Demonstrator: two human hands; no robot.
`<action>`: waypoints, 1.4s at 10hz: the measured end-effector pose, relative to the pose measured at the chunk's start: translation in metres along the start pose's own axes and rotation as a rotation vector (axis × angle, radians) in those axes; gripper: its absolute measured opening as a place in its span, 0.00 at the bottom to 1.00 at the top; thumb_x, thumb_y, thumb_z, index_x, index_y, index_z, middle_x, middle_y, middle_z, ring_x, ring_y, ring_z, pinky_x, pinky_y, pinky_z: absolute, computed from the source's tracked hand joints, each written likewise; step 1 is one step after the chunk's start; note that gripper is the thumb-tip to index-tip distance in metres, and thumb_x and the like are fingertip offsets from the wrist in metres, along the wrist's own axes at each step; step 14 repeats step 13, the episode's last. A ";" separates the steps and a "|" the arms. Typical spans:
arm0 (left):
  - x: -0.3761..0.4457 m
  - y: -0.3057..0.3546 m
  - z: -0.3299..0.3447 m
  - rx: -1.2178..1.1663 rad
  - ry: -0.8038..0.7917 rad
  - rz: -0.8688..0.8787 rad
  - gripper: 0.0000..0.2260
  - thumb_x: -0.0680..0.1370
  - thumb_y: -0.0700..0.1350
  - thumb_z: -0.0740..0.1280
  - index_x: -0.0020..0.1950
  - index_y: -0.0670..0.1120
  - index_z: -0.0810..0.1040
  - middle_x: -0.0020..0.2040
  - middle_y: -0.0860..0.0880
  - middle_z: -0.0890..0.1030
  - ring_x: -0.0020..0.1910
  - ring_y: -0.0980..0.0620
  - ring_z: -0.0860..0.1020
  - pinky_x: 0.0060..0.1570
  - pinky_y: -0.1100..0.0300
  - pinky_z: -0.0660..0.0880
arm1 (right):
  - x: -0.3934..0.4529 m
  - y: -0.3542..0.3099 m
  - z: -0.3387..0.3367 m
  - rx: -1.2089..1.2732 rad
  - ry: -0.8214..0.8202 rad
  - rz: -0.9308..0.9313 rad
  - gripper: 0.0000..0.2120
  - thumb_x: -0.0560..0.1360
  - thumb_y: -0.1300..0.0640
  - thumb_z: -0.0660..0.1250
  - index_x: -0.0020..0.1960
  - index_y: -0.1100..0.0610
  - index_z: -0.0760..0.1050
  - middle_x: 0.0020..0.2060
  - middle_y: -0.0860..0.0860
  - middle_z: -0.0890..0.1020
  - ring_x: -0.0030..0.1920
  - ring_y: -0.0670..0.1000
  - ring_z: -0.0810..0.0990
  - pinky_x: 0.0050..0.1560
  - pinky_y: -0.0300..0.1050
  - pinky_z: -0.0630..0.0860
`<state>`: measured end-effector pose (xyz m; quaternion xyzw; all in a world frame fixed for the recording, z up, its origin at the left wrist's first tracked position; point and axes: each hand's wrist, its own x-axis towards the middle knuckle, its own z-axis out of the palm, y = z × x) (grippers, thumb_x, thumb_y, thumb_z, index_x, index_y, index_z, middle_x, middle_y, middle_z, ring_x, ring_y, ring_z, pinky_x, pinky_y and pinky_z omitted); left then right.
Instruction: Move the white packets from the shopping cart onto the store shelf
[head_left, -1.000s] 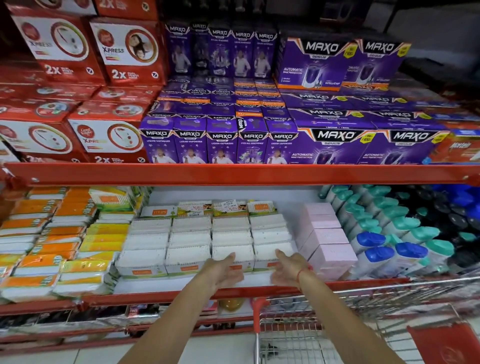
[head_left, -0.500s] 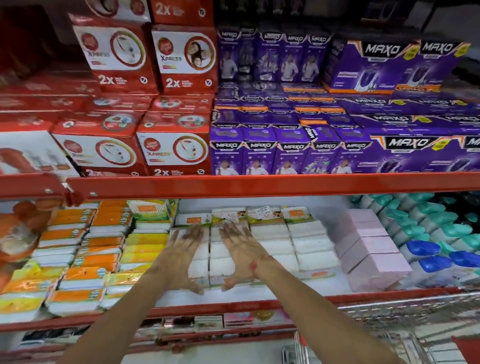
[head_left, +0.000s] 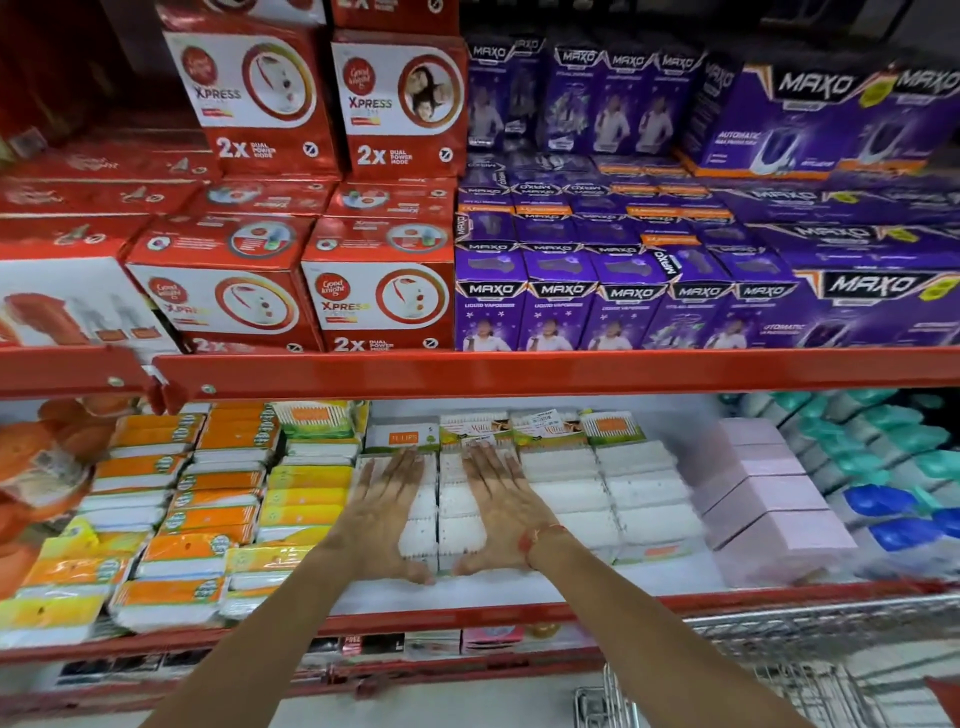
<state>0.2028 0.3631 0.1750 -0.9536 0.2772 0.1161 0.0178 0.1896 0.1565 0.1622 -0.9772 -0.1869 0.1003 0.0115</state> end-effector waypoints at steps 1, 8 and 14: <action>0.004 0.019 -0.005 -0.046 0.096 0.049 0.67 0.54 0.81 0.58 0.75 0.40 0.34 0.74 0.46 0.31 0.75 0.48 0.32 0.70 0.48 0.30 | -0.012 0.011 -0.008 0.071 0.030 -0.013 0.64 0.60 0.24 0.61 0.75 0.60 0.32 0.76 0.56 0.33 0.75 0.54 0.30 0.77 0.57 0.37; 0.086 0.179 -0.021 0.084 0.003 0.087 0.53 0.71 0.62 0.67 0.75 0.37 0.35 0.77 0.38 0.36 0.76 0.41 0.37 0.73 0.50 0.34 | -0.108 0.169 0.000 -0.048 -0.011 0.099 0.63 0.63 0.45 0.76 0.73 0.60 0.29 0.77 0.58 0.38 0.76 0.57 0.36 0.72 0.53 0.32; 0.024 0.187 -0.078 -0.174 0.334 0.129 0.23 0.81 0.56 0.48 0.70 0.46 0.68 0.69 0.48 0.72 0.69 0.49 0.70 0.66 0.53 0.71 | -0.163 0.128 -0.083 0.164 0.208 0.076 0.23 0.80 0.46 0.56 0.72 0.53 0.64 0.71 0.51 0.69 0.71 0.51 0.68 0.67 0.48 0.70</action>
